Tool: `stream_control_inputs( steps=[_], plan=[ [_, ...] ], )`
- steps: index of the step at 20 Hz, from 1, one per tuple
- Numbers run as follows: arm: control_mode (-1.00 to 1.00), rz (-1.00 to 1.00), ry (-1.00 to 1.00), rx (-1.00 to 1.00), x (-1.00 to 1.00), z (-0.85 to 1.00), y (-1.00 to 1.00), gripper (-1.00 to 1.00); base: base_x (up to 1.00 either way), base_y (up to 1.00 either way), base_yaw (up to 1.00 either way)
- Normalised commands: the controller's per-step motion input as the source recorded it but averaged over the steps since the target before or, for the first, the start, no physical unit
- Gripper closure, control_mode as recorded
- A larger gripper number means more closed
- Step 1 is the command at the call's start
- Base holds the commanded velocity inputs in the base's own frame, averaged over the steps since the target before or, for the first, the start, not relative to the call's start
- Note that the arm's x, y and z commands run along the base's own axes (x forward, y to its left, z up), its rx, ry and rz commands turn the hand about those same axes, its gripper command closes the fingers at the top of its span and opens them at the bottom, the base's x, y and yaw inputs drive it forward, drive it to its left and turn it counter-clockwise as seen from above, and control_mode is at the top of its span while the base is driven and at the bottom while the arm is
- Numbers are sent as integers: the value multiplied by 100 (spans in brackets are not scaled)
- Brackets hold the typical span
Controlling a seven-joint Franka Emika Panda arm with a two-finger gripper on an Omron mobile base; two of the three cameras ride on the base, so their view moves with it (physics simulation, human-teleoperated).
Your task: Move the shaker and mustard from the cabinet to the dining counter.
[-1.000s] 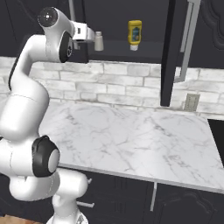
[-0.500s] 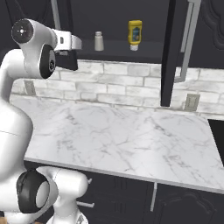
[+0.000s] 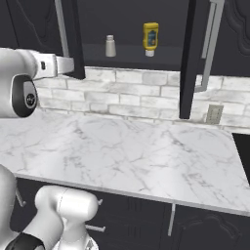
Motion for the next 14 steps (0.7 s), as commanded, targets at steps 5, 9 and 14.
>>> stream_control_inputs(
  steps=[5,9,14],
  plan=[
    [-100,-9,0,1,-77,3,-19,100,0,0,0],
    [-100,2,0,33,-5,2,-56,100,0,0,0],
    [-100,1,3,56,9,9,-58,100,0,0,0]
  ],
)
